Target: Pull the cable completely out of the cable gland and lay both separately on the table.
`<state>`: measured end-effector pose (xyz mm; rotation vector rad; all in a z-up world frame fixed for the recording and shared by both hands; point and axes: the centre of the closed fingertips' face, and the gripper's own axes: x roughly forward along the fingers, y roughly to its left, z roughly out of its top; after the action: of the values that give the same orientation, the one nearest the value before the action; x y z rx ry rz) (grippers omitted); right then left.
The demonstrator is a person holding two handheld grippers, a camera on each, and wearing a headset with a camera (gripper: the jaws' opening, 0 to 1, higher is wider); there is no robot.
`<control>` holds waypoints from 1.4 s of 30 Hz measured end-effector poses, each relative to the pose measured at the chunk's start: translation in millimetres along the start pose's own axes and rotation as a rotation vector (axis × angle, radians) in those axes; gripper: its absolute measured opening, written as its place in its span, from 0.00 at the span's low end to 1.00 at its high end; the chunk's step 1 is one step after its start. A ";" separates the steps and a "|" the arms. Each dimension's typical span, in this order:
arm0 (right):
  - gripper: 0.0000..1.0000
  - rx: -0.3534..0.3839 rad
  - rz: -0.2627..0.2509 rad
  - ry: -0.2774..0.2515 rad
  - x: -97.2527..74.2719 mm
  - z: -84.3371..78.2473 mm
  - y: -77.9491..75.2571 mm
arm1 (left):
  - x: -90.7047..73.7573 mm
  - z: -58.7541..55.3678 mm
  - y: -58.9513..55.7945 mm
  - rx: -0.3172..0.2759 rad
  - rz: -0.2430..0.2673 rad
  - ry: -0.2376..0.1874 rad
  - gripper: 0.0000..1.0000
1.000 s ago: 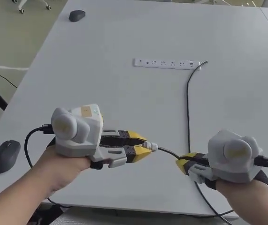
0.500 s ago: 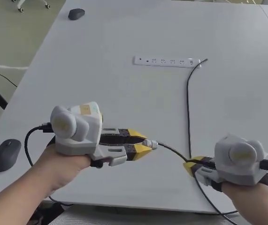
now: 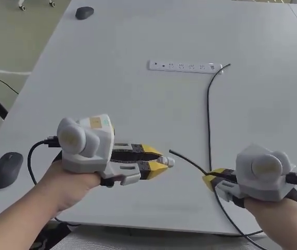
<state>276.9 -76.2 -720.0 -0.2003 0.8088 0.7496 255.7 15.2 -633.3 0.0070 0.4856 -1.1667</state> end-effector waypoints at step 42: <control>0.00 -0.383 0.037 0.043 115.7 100.6 54.7 | -31.6 -75.2 61.4 -0.064 0.006 0.012 0.15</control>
<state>351.0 68.5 -727.7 -0.5475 0.7050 0.9347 273.0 86.9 -703.9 -0.0397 0.5331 -1.1452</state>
